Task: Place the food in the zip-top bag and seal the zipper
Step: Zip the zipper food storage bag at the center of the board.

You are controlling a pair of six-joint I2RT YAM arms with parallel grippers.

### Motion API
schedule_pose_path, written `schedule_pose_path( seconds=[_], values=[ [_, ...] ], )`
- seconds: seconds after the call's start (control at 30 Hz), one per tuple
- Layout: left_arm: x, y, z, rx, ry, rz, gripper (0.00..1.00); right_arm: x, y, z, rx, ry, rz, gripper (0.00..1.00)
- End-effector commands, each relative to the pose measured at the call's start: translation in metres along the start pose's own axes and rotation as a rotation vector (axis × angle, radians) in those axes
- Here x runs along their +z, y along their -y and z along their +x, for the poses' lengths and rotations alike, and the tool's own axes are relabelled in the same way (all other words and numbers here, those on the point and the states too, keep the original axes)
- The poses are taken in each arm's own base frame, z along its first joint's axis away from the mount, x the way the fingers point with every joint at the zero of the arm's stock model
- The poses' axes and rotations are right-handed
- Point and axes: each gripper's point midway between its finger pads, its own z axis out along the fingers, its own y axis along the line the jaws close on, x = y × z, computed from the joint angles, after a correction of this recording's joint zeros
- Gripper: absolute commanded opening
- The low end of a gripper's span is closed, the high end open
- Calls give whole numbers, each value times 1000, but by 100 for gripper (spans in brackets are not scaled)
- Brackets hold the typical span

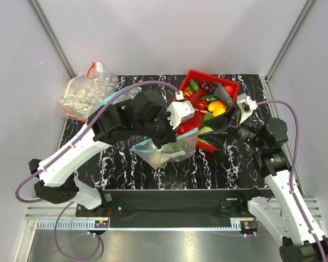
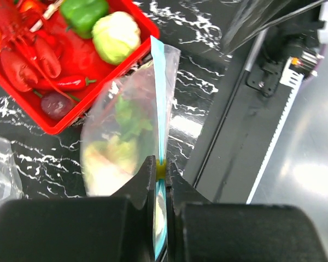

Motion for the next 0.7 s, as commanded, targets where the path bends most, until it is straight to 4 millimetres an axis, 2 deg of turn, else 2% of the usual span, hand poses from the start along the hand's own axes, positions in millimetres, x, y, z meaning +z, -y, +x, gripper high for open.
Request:
schedule_pose_path(
  seconds=[0.0,0.17,0.3,0.4,0.43,0.53,0.57,0.6,0.67],
  values=[
    [-29,14,-16,69,90,74,0,15,-16,-4,-141,-10,-138,78],
    [-31,13,-14,84,84,68,0,34,-32,5,-158,-97,-250,71],
    [-31,14,-14,81,83,74,0,40,-46,23,-141,-169,-322,63],
    [-33,16,-14,82,88,86,0,38,-48,34,-116,-205,-325,47],
    [-32,16,-14,80,86,86,0,38,-49,36,-111,-208,-325,38],
    [-35,18,-14,80,94,92,0,35,-52,38,-108,-206,-327,23],
    [-35,18,-14,78,94,92,0,34,-53,37,-103,-205,-327,7],
    [-36,18,-14,77,95,90,0,34,-52,35,-108,-199,-312,0],
    [-40,17,-14,75,104,79,0,33,-50,31,-108,-189,-271,0]
  ],
)
